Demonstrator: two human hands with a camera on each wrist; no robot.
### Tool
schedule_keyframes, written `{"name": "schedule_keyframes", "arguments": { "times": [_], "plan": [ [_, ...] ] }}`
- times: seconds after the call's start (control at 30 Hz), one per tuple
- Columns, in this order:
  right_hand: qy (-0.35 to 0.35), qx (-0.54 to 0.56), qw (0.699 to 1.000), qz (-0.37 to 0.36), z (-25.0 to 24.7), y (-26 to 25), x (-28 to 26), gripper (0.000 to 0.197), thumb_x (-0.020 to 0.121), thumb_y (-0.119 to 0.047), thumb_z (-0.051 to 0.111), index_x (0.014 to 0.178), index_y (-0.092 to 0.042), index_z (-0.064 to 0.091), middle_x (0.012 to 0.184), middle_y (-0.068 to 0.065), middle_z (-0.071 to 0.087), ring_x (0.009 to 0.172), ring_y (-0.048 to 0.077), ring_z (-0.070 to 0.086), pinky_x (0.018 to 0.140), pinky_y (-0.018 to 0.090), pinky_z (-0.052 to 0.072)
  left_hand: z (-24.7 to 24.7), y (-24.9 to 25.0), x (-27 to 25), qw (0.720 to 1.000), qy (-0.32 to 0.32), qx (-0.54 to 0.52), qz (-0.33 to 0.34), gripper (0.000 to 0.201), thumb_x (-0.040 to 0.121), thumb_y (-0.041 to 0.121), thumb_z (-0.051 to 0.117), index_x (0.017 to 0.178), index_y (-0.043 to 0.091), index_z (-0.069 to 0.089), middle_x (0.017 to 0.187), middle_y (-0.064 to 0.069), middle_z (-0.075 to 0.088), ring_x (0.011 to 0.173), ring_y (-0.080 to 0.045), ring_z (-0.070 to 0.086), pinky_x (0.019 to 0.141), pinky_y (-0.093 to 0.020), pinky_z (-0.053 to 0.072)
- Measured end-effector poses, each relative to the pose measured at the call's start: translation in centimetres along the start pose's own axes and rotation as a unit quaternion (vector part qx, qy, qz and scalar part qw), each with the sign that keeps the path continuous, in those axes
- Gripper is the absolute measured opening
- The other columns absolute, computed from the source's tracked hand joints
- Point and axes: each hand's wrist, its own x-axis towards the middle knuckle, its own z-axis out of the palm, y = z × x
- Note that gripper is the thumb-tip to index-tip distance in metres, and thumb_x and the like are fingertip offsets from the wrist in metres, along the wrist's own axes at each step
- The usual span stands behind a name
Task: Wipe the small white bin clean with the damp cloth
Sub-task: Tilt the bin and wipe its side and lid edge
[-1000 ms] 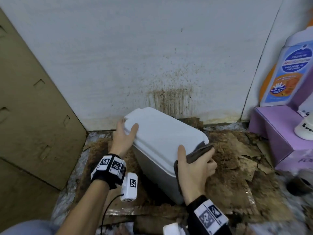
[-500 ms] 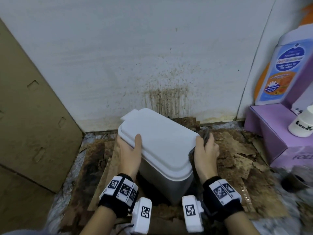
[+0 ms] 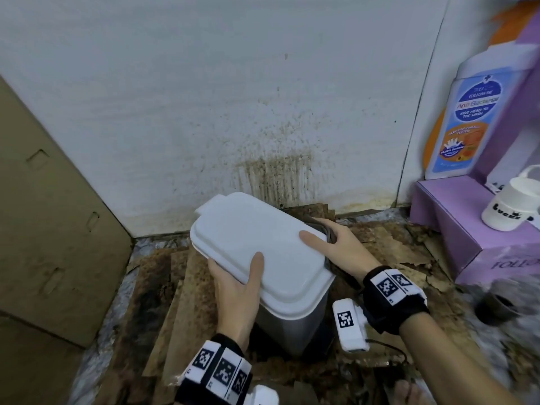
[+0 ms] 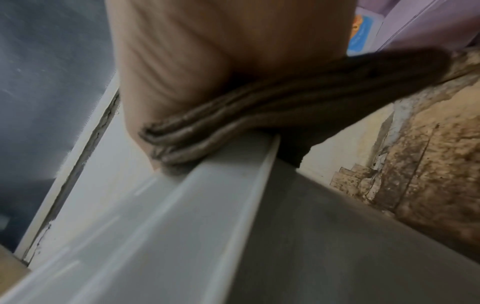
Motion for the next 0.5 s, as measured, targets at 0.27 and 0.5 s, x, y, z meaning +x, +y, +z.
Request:
{"name": "schedule_keyframes", "arguments": {
  "times": [0.27, 0.5],
  "plan": [
    [0.18, 0.04, 0.983, 0.003, 3.9, 0.6, -3.2, 0.062, 0.084, -0.056, 0.071, 0.138, -0.029, 0.055, 0.133, -0.012, 0.061, 0.125, 0.012, 0.055, 0.106, 0.044, 0.047, -2.1, 1.9, 3.0, 0.994, -0.106, -0.004, -0.005, 0.074, 0.088, 0.041, 0.071, 0.151, 0.031, 0.035, 0.137, 0.013, 0.059, 0.122, -0.008, 0.062, 0.097, -0.035, 0.056],
    [0.316, 0.042, 0.946, 0.057, 9.7, -0.1, -6.3, 0.073, 0.087, -0.054, 0.066, 0.15, -0.025, 0.041, 0.143, 0.0, 0.046, 0.136, 0.02, 0.034, 0.112, 0.041, 0.035, -4.1, 2.2, 7.2, 0.97, -0.23, 0.05, -0.057, 0.063, 0.093, 0.047, 0.069, 0.15, 0.043, 0.041, 0.144, 0.013, 0.058, 0.126, -0.012, 0.062, 0.103, -0.045, 0.053]
  ]
}}
